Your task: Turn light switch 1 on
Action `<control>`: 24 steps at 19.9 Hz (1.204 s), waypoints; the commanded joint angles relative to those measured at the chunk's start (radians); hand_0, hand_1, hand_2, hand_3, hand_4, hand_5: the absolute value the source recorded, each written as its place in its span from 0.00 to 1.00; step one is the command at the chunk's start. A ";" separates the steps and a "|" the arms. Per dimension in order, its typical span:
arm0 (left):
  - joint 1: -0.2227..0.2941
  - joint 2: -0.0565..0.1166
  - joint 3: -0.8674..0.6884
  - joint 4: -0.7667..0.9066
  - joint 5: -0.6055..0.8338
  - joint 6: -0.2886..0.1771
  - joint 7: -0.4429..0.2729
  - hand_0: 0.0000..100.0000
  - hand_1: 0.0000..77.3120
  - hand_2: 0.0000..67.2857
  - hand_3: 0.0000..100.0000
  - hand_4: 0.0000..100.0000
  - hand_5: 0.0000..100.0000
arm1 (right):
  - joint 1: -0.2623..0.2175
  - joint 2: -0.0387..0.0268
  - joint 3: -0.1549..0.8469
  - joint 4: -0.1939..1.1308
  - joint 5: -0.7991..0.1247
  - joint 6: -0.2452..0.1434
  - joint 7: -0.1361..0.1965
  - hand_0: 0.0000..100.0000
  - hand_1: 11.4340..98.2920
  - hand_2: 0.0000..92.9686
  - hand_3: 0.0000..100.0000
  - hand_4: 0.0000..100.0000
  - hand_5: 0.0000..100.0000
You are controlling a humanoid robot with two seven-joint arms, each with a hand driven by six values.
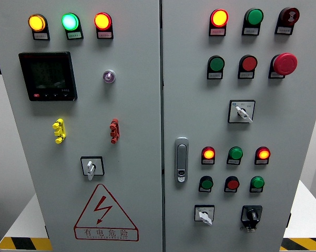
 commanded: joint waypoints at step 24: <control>0.000 -0.008 -1.441 -0.014 1.323 -0.118 0.002 0.00 0.21 0.03 0.00 0.00 0.01 | 0.000 0.0000 0.001 0.001 0.000 0.000 0.000 0.00 0.10 0.00 0.20 0.19 0.11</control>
